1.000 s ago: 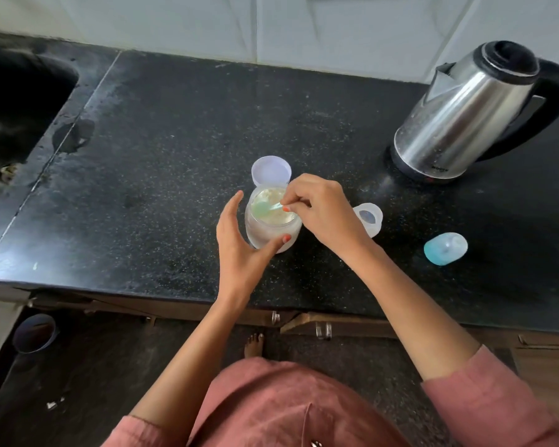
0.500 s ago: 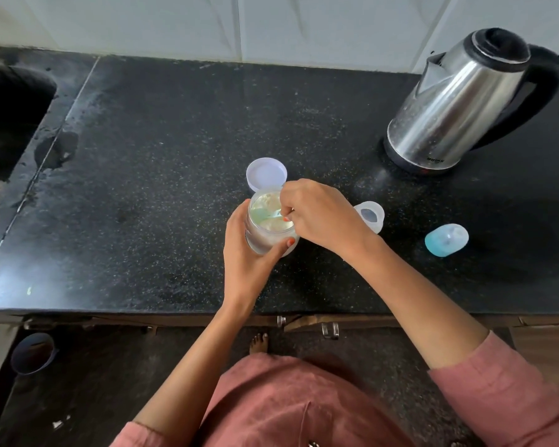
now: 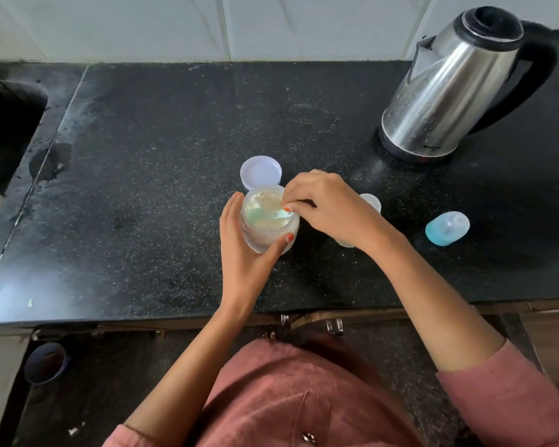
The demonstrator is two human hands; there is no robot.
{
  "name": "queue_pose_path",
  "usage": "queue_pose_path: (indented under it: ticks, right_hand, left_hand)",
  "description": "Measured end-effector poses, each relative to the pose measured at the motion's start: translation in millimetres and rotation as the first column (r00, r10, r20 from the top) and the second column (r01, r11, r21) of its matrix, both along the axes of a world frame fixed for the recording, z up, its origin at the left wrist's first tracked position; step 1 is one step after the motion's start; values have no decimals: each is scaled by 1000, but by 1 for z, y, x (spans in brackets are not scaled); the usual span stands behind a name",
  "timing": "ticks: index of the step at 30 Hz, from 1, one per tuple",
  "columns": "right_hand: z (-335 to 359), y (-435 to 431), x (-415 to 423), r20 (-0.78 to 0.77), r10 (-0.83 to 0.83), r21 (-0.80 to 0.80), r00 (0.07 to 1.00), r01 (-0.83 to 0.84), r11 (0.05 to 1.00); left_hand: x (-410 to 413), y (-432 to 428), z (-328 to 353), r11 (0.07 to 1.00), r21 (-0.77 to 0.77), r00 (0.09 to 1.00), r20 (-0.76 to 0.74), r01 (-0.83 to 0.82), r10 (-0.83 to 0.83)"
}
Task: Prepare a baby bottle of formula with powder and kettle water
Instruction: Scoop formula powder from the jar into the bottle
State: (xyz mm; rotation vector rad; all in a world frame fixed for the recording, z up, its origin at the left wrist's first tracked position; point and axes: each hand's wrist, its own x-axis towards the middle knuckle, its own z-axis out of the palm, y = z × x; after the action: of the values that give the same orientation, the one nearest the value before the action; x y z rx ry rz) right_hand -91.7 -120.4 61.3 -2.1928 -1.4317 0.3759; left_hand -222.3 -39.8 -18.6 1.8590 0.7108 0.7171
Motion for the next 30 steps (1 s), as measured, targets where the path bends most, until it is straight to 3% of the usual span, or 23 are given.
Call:
queue_pose_path:
  ticks: [6,10,16,19,24,30]
  right_hand:
    - [21,-25,18,-164,-65,195,984,97,976]
    - [25,-49,42,-219,-97,232,971,148,961]
    - [0,-87,82,-371,-192,167,909,269,949]
    - [-12,-103,94,-432,-207,153,878,298,942]
    - [-33,-115,105,-509,-215,80,834,295,952]
    - [-41,-117,113,-512,-203,61,835,271,961]
  left_hand:
    - [10,-18,17,980,111,985,63,-166,159]
    - [24,-44,29,957,146,959,171,-250,224]
    - [56,-91,19,982,136,966,240,-128,93]
    - [73,-107,1,994,88,979,200,-58,40]
    - [93,-119,-23,987,-142,993,84,-76,89]
    - [104,-113,-26,974,-170,989,-3,-148,150]
